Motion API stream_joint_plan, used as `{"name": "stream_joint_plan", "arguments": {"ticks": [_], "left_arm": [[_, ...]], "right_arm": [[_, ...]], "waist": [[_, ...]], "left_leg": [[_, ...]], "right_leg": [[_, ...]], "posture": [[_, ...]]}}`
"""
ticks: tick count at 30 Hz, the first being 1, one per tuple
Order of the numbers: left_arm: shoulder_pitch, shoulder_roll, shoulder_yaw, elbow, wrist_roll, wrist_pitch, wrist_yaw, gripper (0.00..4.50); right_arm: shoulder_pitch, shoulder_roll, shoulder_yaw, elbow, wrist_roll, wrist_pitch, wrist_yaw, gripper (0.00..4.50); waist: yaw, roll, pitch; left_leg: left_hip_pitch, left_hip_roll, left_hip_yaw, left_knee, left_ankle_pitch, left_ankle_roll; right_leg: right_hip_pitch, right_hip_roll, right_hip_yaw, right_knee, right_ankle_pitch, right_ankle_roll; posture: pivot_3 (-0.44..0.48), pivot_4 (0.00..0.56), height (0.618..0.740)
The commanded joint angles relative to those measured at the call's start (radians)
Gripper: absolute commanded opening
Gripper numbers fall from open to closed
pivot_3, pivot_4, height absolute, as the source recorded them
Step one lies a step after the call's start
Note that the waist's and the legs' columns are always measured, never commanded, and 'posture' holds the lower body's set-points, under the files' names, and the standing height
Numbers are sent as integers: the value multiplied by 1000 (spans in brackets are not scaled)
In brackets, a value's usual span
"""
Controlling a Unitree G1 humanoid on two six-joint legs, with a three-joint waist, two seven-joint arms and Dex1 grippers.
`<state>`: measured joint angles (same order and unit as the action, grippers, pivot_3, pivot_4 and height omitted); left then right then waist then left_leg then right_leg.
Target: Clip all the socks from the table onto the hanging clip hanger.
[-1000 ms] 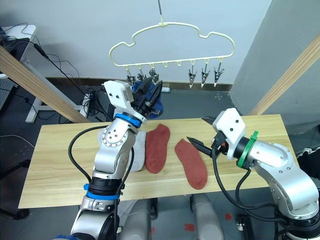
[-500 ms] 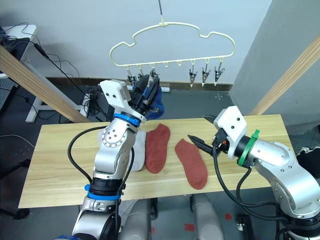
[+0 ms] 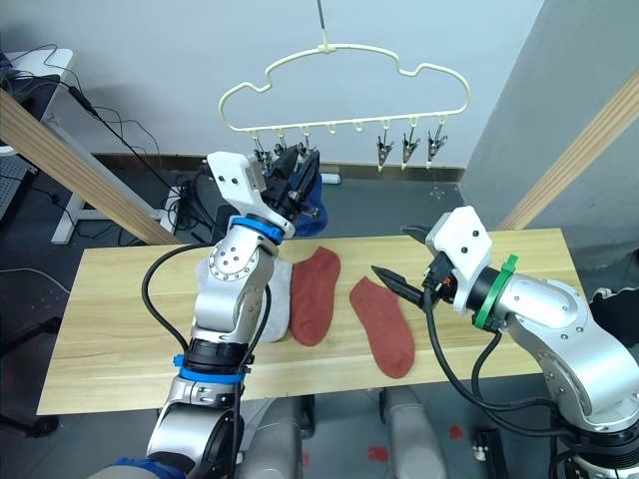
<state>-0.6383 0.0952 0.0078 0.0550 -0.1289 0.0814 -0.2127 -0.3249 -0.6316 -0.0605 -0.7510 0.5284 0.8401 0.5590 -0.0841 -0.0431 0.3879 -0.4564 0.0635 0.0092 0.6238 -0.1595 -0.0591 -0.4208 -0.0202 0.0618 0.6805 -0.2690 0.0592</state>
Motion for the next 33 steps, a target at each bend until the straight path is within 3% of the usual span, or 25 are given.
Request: {"name": "stream_joint_plan", "arguments": {"ticks": [1,9,15,28,33], "left_arm": [[-32,2,-2,6,2,-36,-14,1558],[-46,-2,0,17,-14,-44,-33,1558],[-40,-3,3,8,-13,-34,-30,413],[-42,2,7,15,-13,-33,-32,413],[-49,7,11,10,-43,-19,-69,6]], "right_arm": [[-5,-12,-29,-25,14,-6,-11,3902],[-6,-13,-28,-25,23,-6,-20,3902],[-4,-13,-29,-26,26,-5,-20,3902],[-5,-9,-26,-22,25,-11,-27,3902],[30,16,16,5,-30,13,-103,4066]], "waist": [[0,0,0],[0,0,0],[0,0,0],[0,0,0],[0,0,0]], "left_leg": [[0,0,0,0,0,0],[0,0,0,0,0,0],[0,0,0,0,0,0],[0,0,0,0,0,0],[0,0,0,0,0,0]], "right_leg": [[0,0,0,0,0,0],[0,0,0,0,0,0],[0,0,0,0,0,0],[0,0,0,0,0,1],[0,0,0,0,-1,1]], "posture": [[-193,348,740],[-194,348,740],[-193,348,740],[-191,346,740],[-188,348,740]]}}
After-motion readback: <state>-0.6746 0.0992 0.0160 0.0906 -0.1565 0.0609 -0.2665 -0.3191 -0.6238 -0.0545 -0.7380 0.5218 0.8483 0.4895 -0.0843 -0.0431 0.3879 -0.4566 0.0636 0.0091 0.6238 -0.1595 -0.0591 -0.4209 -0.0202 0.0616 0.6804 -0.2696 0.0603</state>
